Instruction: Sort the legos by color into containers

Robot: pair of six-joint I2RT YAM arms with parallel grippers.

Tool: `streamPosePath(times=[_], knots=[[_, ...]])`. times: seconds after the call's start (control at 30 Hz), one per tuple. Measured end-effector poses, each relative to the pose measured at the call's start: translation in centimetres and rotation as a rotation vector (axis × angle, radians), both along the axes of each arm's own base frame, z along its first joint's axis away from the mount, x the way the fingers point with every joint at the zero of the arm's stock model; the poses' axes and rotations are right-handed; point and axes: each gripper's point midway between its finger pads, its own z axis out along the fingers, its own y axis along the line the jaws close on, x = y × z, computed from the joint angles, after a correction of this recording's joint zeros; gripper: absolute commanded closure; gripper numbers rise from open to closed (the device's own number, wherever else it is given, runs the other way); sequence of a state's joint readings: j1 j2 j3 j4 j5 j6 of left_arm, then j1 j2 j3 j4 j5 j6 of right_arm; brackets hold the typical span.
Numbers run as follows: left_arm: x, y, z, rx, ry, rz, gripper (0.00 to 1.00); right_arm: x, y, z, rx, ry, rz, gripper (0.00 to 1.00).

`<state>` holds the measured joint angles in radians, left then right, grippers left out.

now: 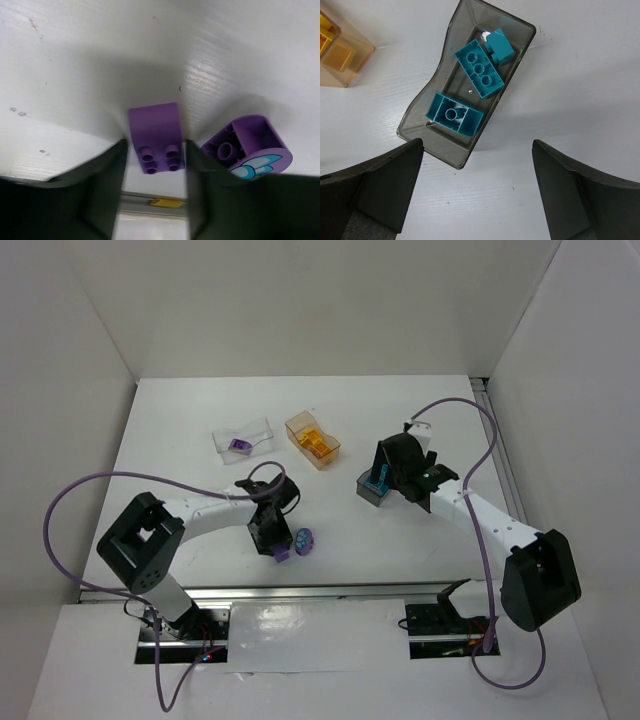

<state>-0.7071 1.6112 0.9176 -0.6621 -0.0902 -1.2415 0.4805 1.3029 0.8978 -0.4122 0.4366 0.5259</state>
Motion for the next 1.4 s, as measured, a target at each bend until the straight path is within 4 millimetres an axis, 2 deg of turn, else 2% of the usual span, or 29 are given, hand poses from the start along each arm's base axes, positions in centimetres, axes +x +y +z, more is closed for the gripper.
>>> streamPosePath(times=[0.17,0.23,0.3,0.4,0.5,0.63,0.73,0.8,0.9,0.97,1.17,1.27,1.33,1.37,1.4], knots=[[0.1,0.1,0.1,0.015,-0.005,-0.001,0.68,0.0,0.0,0.0,0.000,0.000,0.000,0.04],[0.5,0.4,0.6,0.033,-0.012,0.000,0.72,0.0,0.0,0.0,-0.001,0.000,-0.001,0.04],[1.8,0.8,1.7,0.049,-0.044,0.020,0.73,0.0,0.0,0.0,0.000,0.000,-0.001,0.04],[5.0,1.7,4.7,0.063,-0.137,0.056,0.75,0.0,-0.1,0.0,-0.003,-0.002,-0.004,0.04],[9.4,3.1,9.6,0.056,-0.281,0.104,0.77,0.0,-0.2,0.2,-0.004,-0.007,-0.006,0.04],[14.0,5.3,15.0,0.054,-0.431,0.167,0.77,0.0,-0.2,0.8,0.003,-0.024,-0.008,0.04],[16.7,7.2,17.6,0.071,-0.497,0.201,0.77,0.0,-0.2,1.0,0.005,-0.028,-0.008,0.04],[18.3,8.5,18.3,0.091,-0.514,0.222,0.77,0.1,-0.2,1.1,0.006,-0.030,-0.007,0.04],[20.6,10.3,18.3,0.125,-0.512,0.247,0.77,0.2,-0.1,1.3,0.009,-0.033,-0.003,0.04],[22.1,11.6,17.4,0.148,-0.492,0.259,0.77,0.2,0.1,1.4,0.017,-0.036,0.003,0.04],[25.8,15.2,12.9,0.216,-0.395,0.286,0.77,0.6,0.6,1.2,0.019,-0.023,0.016,0.04],[27.4,16.2,11.0,0.216,-0.358,0.298,0.77,0.9,0.9,0.8,0.010,-0.008,0.027,0.04],[28.9,16.7,10.1,0.208,-0.352,0.297,0.69,0.8,1.1,0.4,0.005,0.004,0.038,0.04],[29.4,16.9,9.8,0.202,-0.351,0.297,0.62,0.8,1.2,0.3,0.004,0.007,0.041,0.04],[29.9,17.0,9.5,0.196,-0.349,0.297,0.49,0.8,1.2,0.2,0.002,0.010,0.043,0.04]])
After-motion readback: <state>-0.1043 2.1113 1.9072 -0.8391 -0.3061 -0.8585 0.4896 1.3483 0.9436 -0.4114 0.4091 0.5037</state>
